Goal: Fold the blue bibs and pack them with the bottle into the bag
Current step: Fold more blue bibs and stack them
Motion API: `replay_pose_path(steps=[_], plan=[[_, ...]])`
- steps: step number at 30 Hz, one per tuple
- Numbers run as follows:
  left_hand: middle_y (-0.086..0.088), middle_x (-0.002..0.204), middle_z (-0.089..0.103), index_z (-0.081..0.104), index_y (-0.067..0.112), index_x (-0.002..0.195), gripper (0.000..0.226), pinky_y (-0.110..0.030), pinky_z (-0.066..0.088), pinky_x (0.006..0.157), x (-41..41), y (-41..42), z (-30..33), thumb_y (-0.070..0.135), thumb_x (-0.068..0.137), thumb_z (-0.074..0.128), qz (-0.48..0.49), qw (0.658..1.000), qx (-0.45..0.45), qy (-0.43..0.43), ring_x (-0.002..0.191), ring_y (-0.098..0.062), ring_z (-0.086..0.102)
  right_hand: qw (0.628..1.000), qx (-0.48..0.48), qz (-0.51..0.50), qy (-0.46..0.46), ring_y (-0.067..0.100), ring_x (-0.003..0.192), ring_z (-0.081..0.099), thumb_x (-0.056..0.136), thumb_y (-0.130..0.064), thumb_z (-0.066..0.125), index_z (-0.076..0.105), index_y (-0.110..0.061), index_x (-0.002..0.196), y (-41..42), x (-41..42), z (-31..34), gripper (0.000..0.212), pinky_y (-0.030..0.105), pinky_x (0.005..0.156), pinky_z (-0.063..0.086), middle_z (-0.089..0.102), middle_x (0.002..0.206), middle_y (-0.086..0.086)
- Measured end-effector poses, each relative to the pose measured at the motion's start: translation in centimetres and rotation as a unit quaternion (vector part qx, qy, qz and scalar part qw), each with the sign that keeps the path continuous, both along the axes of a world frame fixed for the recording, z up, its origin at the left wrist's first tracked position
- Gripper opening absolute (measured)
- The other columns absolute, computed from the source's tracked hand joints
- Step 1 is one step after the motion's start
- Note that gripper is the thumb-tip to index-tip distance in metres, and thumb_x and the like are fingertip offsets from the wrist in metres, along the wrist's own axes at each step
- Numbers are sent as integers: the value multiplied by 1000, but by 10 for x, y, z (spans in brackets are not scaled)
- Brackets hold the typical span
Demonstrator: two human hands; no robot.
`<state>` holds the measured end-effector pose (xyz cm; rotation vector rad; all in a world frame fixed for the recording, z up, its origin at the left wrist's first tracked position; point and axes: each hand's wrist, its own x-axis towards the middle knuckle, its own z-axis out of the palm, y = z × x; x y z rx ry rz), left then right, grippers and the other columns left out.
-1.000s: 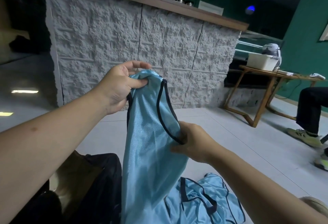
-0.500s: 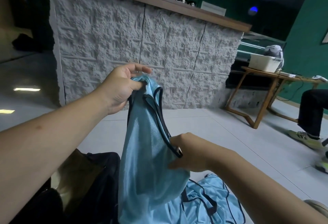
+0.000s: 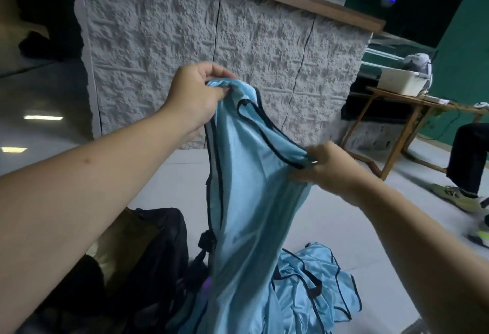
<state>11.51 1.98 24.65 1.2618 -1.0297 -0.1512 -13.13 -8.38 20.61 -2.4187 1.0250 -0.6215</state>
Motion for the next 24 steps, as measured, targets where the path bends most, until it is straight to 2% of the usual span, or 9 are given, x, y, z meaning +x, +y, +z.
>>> replay_pose_path(steps=[2, 5, 9, 11, 13, 15, 17, 22, 24], plan=[[6, 89, 74, 72, 28, 79, 34, -23, 59, 75, -2, 2, 6, -3, 91, 68, 36, 998, -24, -36, 86, -11, 71, 987, 104, 62, -103, 17, 73, 66, 70, -4, 85, 77, -4, 93, 1, -7, 13, 24, 36, 72, 54, 77, 85, 15], [8, 89, 74, 72, 25, 84, 30, -17, 57, 71, -4, 6, 17, -3, 92, 66, 64, 993, -57, -75, 81, -3, 70, 943, 211, 144, -214, 31, 95, 72, 74, 19, 73, 68, 11, 116, 9, -14, 28, 42, 42, 90, 59, 74, 111, 25], [0, 91, 76, 73, 25, 81, 38, -33, 62, 81, -1, 4, 30, -11, 89, 63, 5, 992, -120, 26, 90, -17, 74, 915, 237, 155, -288, 32, 91, 73, 73, 22, 70, 57, 5, 122, 15, -16, 34, 53, 41, 78, 61, 74, 103, 19], [-6, 92, 76, 72, 20, 83, 37, -35, 62, 77, -3, 3, 32, -15, 88, 61, -36, 988, -129, 72, 88, -22, 74, 910, 236, 130, -314, 32, 91, 74, 72, 24, 70, 55, 0, 123, 14, -18, 32, 58, 42, 76, 61, 76, 102, 16], [-7, 92, 75, 71, 18, 85, 35, -33, 60, 74, -8, 4, 33, -16, 88, 62, -64, 986, -129, 87, 88, -23, 73, 918, 233, 110, -302, 35, 96, 74, 72, 26, 68, 63, 2, 119, 14, -18, 29, 54, 46, 82, 61, 76, 107, 18], [-7, 91, 74, 70, 17, 86, 32, -32, 60, 72, -14, 7, 34, -15, 88, 64, -94, 982, -128, 98, 86, -23, 73, 932, 238, 76, -262, 39, 97, 74, 74, 26, 67, 71, 4, 105, 16, -19, 28, 38, 51, 90, 60, 77, 104, 20], [-7, 92, 74, 70, 16, 87, 32, -34, 60, 74, -17, 10, 39, -14, 88, 63, -123, 980, -127, 91, 85, -23, 73, 934, 248, 62, -249, 42, 103, 72, 76, 26, 65, 73, 2, 104, 15, -21, 28, 37, 49, 93, 59, 77, 106, 19], [-8, 90, 74, 70, 15, 85, 31, -34, 60, 73, -15, 15, 47, -15, 89, 62, -153, 972, -143, 106, 81, -22, 73, 881, 360, 208, -226, 41, 113, 68, 79, 19, 62, 63, 2, 125, 17, -29, 31, 49, 51, 97, 56, 68, 125, 24], [-10, 96, 72, 69, 14, 87, 31, -33, 61, 70, -11, 12, 38, -16, 90, 62, -142, 974, -124, 123, 78, -20, 74, 870, 400, 207, -198, 42, 113, 67, 77, 13, 65, 62, 3, 126, 17, -23, 15, 50, 50, 96, 56, 67, 128, 25]])
